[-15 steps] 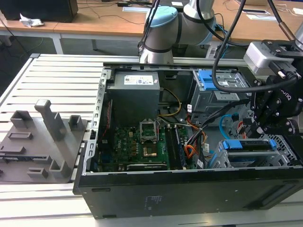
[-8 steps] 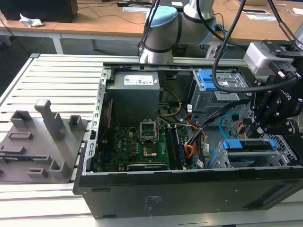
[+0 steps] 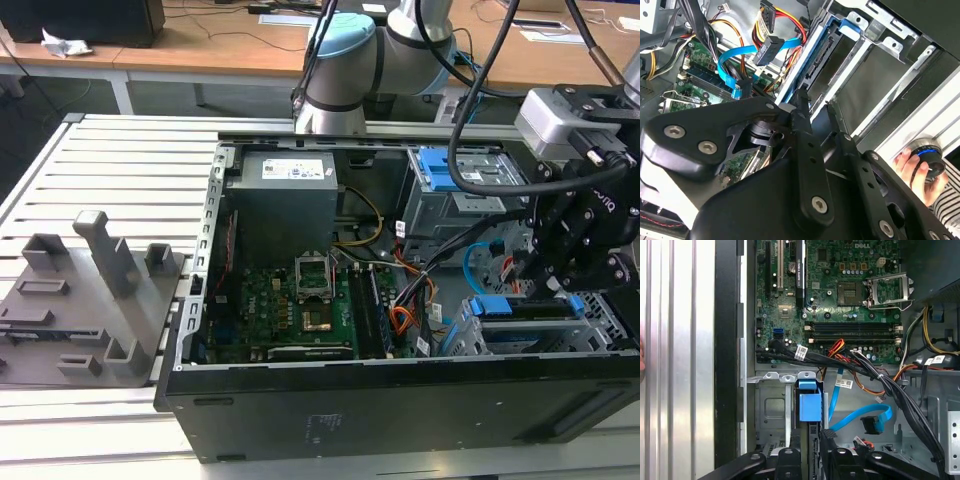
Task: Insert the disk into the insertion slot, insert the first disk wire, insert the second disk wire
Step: 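Insert the first disk wire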
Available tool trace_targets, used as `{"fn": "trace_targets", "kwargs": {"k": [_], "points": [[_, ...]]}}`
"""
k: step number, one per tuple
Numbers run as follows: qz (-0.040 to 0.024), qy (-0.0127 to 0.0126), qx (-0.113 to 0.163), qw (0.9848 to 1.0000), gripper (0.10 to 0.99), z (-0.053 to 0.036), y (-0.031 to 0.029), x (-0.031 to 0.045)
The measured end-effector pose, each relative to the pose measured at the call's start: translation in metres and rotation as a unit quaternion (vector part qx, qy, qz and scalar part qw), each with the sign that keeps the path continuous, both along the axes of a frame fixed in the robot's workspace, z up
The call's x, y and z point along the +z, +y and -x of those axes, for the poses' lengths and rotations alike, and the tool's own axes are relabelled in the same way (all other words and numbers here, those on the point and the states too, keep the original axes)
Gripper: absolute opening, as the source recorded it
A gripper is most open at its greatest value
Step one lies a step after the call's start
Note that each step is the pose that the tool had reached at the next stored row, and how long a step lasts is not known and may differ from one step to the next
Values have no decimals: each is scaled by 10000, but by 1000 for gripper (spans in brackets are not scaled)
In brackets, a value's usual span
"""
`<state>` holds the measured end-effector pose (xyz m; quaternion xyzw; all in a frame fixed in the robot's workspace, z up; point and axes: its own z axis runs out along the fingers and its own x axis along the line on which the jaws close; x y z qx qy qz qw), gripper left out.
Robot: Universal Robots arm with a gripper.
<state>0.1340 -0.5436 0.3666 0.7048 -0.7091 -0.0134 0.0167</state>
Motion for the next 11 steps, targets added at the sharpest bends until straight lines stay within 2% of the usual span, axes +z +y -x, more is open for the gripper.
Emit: {"fn": "trace_targets", "kwargs": {"k": [2,3,4,9,11], "points": [[1,0,0,10000,302,0,-1,29],[2,0,0,10000,302,0,0,68],[5,0,0,10000,302,0,3,136],[8,0,0,10000,302,0,11,141],[7,0,0,10000,302,0,85,140]]}}
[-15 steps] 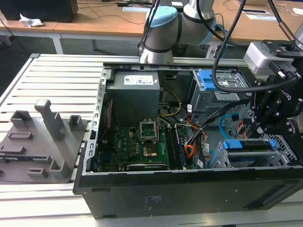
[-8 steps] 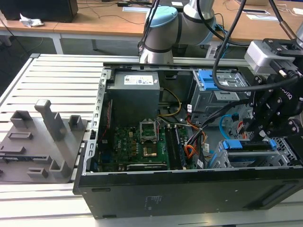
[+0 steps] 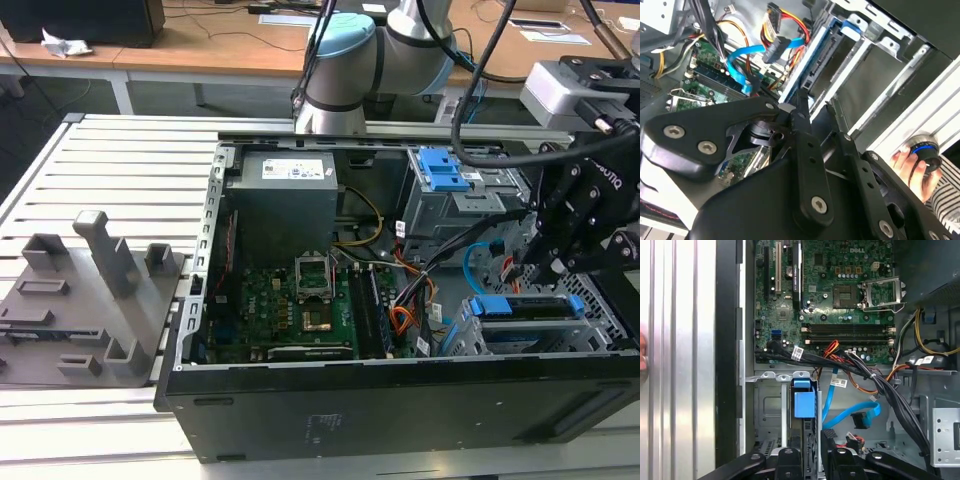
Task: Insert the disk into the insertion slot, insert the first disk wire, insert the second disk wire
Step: 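Insert the first disk wire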
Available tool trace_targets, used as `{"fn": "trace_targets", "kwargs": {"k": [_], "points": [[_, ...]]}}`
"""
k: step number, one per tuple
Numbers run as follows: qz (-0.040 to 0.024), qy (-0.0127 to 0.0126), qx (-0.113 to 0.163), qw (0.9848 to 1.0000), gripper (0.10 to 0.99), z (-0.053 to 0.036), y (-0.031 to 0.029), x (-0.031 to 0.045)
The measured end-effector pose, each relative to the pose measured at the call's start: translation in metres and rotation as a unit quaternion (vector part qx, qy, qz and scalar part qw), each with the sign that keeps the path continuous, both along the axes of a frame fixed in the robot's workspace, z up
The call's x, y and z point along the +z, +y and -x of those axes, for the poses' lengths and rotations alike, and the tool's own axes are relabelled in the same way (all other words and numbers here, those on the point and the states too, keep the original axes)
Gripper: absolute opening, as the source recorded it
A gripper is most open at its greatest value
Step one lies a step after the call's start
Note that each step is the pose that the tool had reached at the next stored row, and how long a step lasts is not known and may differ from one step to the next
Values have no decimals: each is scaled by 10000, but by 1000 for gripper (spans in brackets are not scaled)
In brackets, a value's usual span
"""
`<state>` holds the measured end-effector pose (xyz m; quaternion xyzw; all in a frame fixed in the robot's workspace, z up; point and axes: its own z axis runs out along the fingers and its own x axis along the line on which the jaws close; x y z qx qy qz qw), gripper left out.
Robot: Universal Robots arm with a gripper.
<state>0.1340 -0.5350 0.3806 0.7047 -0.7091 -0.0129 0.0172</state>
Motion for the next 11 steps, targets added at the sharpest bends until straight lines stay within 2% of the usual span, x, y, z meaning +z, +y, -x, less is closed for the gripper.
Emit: {"fn": "trace_targets", "kwargs": {"k": [2,3,6,11], "points": [[-1,0,0,10000,302,0,54,-1],[0,0,0,10000,302,0,119,0],[0,0,1,10000,302,0,231,0],[0,0,1,10000,302,-41,350,-28]]}}
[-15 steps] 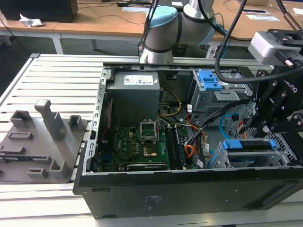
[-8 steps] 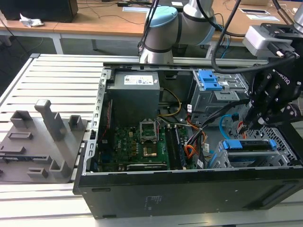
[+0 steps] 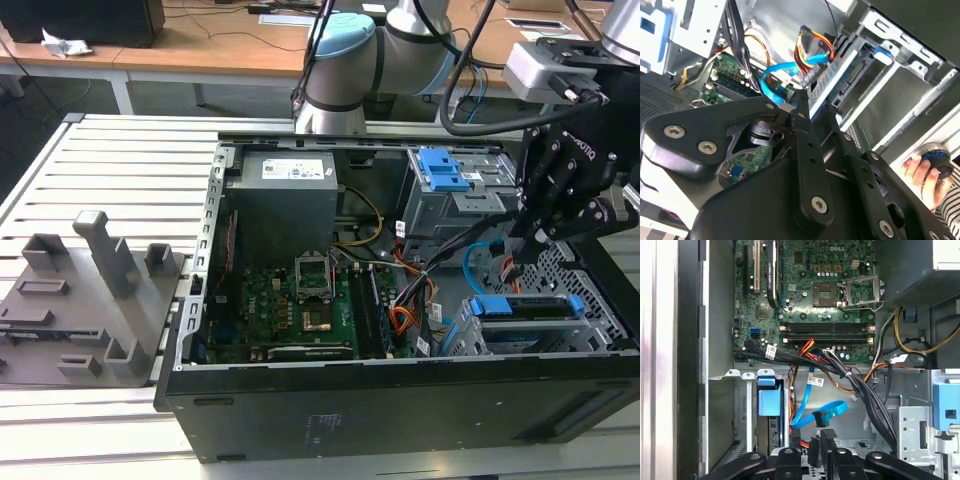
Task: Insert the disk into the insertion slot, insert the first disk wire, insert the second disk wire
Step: 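Insert the first disk wire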
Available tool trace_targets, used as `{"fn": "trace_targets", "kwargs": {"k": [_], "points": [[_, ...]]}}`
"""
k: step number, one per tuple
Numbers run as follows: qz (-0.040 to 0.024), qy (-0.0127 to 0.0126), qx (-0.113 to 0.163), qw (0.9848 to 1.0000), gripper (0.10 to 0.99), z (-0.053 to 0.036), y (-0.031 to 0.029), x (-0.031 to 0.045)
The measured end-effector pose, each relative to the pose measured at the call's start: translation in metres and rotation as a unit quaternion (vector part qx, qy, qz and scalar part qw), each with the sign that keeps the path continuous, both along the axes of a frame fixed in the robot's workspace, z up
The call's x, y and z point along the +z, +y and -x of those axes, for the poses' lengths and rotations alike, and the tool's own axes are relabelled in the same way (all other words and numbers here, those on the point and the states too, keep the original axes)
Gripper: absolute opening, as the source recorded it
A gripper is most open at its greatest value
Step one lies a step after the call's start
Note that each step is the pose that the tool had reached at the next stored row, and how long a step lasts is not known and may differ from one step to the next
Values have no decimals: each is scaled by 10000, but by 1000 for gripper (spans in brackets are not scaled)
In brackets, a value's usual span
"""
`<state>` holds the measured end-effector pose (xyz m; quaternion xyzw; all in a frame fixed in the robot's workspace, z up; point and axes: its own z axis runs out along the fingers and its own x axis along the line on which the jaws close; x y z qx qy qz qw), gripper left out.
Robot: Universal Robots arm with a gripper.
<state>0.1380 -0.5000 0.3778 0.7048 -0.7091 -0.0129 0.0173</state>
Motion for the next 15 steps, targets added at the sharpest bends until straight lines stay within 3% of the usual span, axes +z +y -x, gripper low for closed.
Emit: {"fn": "trace_targets", "kwargs": {"k": [3,5,9,12,15], "points": [[4,1,0,10000,302,-59,50,-31],[11,2,0,10000,302,-87,89,-106],[72,2,-4,10000,302,-97,93,-194],[143,2,-5,9999,302,-107,92,-216],[172,2,-4,9999,302,-108,93,-230]]}}
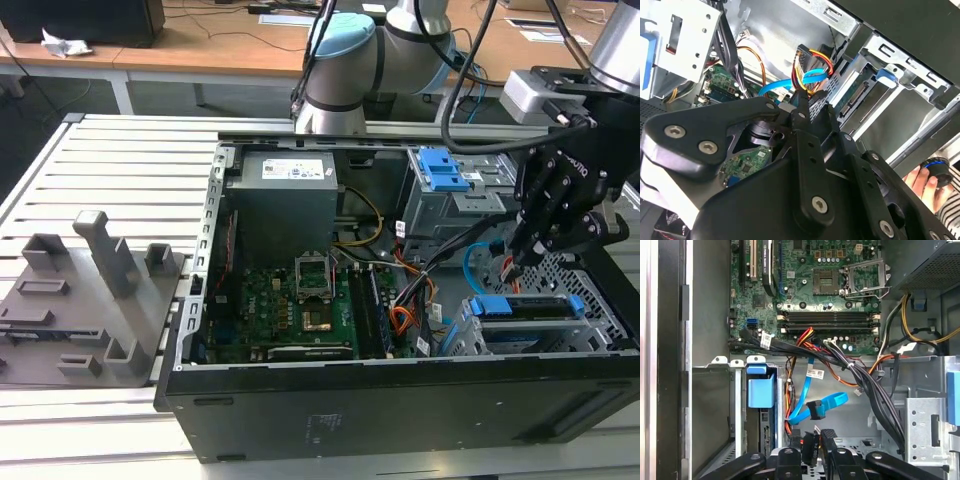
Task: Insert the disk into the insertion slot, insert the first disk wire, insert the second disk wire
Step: 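Insert the first disk wire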
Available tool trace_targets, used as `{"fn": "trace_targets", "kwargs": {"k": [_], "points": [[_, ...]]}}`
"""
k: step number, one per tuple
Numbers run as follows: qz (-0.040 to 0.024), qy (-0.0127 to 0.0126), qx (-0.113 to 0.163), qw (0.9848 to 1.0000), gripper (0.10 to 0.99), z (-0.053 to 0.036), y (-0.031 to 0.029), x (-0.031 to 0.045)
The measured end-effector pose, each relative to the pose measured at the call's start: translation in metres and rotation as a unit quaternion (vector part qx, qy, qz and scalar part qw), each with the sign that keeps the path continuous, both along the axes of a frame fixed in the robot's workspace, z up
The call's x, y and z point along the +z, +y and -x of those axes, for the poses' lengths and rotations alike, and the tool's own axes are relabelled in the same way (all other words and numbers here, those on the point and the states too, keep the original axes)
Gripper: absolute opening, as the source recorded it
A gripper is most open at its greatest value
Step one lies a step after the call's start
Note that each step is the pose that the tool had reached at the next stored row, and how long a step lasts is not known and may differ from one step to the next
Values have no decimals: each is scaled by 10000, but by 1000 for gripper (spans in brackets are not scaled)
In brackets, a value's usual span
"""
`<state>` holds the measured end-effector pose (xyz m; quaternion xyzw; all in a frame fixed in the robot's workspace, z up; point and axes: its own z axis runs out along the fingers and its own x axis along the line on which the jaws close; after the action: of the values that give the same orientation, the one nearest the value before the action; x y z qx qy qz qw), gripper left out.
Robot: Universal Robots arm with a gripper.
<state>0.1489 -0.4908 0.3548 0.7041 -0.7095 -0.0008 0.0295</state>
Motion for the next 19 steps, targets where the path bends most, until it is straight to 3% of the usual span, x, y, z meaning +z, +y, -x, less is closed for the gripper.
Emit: {"fn": "trace_targets", "kwargs": {"k": [4,6,19], "points": [[1,0,0,10000,290,0,0,-2],[0,0,0,10000,165,0,0,-2],[1,7,0,10000,165,-57,-2,-5]]}}
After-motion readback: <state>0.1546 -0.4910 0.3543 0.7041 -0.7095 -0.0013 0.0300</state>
